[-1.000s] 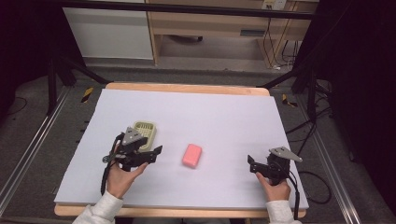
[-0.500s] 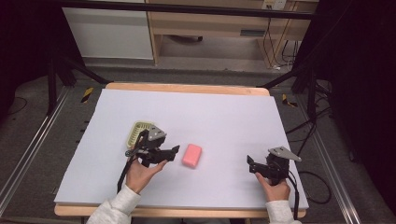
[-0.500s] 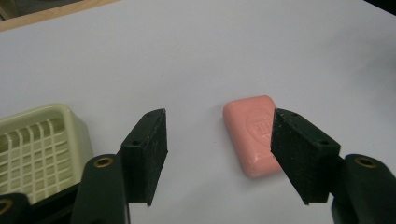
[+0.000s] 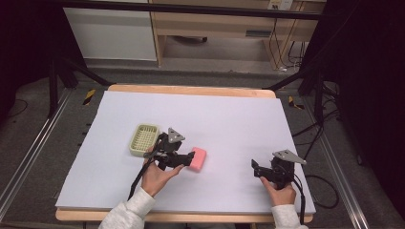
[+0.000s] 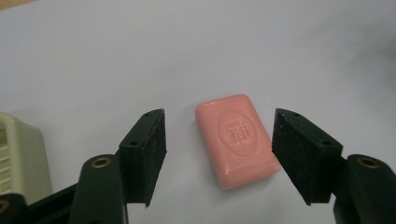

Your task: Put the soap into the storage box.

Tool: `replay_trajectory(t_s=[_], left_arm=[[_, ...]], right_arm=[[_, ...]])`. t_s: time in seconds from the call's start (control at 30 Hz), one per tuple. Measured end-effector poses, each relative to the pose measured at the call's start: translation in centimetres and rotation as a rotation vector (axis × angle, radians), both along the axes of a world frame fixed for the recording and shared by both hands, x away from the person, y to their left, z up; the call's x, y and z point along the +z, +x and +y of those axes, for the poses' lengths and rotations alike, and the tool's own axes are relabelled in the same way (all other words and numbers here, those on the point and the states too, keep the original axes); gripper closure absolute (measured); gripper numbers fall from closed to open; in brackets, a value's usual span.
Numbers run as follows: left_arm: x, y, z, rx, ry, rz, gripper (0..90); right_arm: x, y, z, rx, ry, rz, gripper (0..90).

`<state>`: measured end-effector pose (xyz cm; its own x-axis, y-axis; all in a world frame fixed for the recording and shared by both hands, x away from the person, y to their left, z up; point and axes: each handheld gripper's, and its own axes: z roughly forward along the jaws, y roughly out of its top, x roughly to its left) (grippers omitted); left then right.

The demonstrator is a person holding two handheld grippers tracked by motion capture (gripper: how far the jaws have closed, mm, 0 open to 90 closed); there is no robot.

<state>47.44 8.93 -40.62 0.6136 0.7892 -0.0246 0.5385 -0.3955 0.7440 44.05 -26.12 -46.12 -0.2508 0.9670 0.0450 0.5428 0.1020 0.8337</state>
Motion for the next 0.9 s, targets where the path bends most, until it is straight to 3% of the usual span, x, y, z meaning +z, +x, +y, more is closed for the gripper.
replay_trajectory(t_s=[0.9], left_arm=[[-3.0, 2.1, -4.1, -0.003, 0.078, 0.133, 31.3]], right_arm=[[-0.1, 0.2, 0.2, 0.015, -0.003, 0.017, 7.7]])
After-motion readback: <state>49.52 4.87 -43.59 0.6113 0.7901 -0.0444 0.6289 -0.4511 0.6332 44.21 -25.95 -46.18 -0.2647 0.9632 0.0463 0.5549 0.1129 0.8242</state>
